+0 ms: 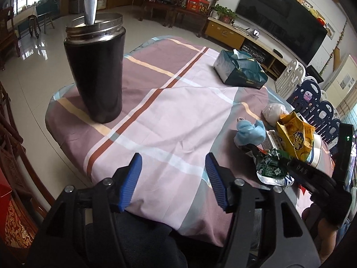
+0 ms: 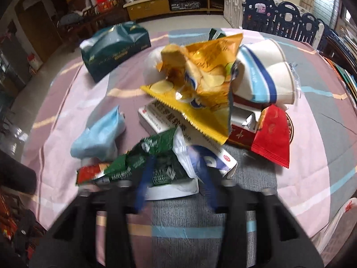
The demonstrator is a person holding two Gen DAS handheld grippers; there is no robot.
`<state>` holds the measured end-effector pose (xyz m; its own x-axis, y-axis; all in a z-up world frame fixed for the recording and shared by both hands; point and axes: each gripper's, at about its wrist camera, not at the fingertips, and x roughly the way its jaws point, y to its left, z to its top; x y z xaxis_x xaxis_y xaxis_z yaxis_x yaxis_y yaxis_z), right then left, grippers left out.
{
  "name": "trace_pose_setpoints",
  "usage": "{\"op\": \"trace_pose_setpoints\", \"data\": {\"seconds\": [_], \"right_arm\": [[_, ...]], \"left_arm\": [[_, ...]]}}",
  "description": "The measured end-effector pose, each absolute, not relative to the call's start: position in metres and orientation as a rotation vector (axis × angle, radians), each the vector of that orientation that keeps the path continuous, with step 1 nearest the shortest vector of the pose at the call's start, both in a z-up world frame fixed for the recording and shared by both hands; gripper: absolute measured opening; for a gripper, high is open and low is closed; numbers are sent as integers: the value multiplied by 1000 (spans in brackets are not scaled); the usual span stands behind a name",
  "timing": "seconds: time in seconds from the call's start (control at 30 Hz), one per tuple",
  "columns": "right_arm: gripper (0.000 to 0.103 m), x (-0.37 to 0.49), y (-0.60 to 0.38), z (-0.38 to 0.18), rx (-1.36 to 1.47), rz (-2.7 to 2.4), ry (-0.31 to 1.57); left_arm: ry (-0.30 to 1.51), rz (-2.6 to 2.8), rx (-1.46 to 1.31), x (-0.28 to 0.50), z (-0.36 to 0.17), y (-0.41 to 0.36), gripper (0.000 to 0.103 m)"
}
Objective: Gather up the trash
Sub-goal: 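Grasp the blue mask with the right tool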
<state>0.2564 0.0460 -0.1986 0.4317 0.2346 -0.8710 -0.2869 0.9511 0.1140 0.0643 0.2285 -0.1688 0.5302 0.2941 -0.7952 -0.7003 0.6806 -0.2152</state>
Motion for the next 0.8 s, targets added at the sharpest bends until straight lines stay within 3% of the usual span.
{"op": "trace_pose_setpoints", "data": {"seconds": [0.07,0.13,0.33,0.8], "right_arm": [[4,249,48,-200,-77,358,1079],[2,239,49,-195,-95,384,1054],[1,216,28,-177,-66,417,1030],[3,172,48,-196,-102,604,1205]], "left_arm": [[814,631,-569,65,-170,229,60],[818,630,-573,65,-171,230,60],[826,630,-568,67,-173,228,60],[801,689,-658,57,-176,240,65]]}}
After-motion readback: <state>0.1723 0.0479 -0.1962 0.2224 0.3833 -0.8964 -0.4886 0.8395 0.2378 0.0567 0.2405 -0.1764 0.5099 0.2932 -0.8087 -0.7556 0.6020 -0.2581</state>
